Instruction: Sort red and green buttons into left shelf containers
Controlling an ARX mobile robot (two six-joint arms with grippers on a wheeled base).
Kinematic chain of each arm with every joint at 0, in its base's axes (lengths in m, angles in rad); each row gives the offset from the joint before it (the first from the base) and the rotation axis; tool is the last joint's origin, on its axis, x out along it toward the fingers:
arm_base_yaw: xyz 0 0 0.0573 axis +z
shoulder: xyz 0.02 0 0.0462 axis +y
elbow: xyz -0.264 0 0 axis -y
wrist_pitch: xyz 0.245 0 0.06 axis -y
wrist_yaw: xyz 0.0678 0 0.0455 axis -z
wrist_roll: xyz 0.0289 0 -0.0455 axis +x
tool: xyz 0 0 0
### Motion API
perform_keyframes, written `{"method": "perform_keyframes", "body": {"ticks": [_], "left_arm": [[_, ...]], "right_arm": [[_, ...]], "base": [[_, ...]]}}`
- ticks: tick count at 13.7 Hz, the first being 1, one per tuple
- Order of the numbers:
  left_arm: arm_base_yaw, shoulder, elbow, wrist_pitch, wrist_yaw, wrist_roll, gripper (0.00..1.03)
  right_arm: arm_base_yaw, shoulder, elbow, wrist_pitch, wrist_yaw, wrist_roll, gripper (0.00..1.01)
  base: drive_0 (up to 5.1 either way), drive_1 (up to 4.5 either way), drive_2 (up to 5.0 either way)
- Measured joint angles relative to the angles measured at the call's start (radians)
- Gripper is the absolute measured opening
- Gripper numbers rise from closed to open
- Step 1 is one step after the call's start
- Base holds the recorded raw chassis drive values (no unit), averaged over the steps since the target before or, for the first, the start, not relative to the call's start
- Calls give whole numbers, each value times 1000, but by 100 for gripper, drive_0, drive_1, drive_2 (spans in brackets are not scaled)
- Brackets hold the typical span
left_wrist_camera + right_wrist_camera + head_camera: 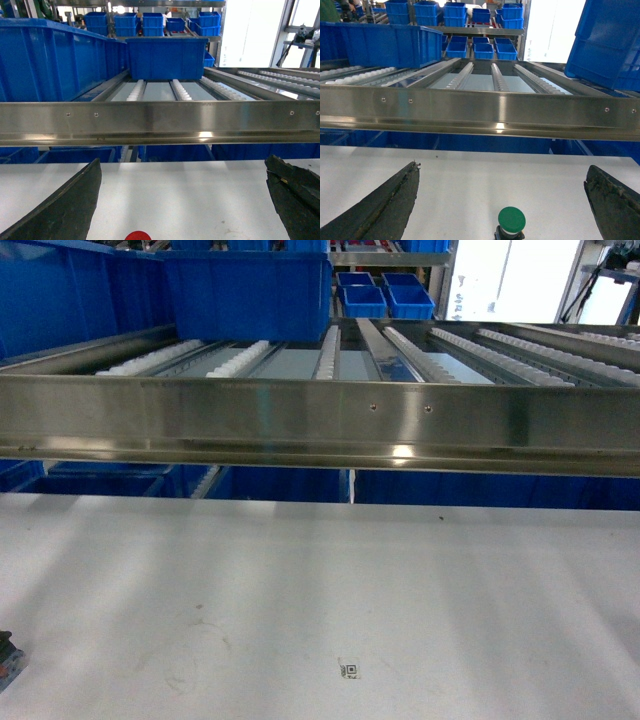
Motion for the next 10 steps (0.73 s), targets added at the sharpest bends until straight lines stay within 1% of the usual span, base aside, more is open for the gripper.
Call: {"method": "perform_keyframes", "body": {"ticks": [1, 2, 3, 4, 8, 9, 10], "left_arm": [[-2, 117, 0, 104, 11, 0, 98], [5, 284, 8, 232, 44, 0, 98], [28, 459, 56, 347, 69, -6, 98], [42, 569, 107, 414, 84, -12, 98], [52, 690, 167, 458, 86, -13, 98], [56, 784, 212, 460, 85, -11, 98], [55, 859, 247, 429, 79, -5, 98]], "right_arm": [[-9, 105, 0, 93, -10, -10, 98], [-33, 270, 2, 226, -32, -26, 98], [-68, 460, 23, 341, -66, -29, 98], [-86, 583, 58, 406, -79, -39, 98], [-100, 705, 114, 429, -105, -45, 98], [-101, 798, 159, 446, -105, -49, 98], [-105, 876, 206, 421, -113, -48, 98]], "base": [[0, 0, 0], [0, 0, 0], [0, 0, 0], [0, 0, 0], [0, 0, 0], [0, 0, 0], [0, 0, 0]]}}
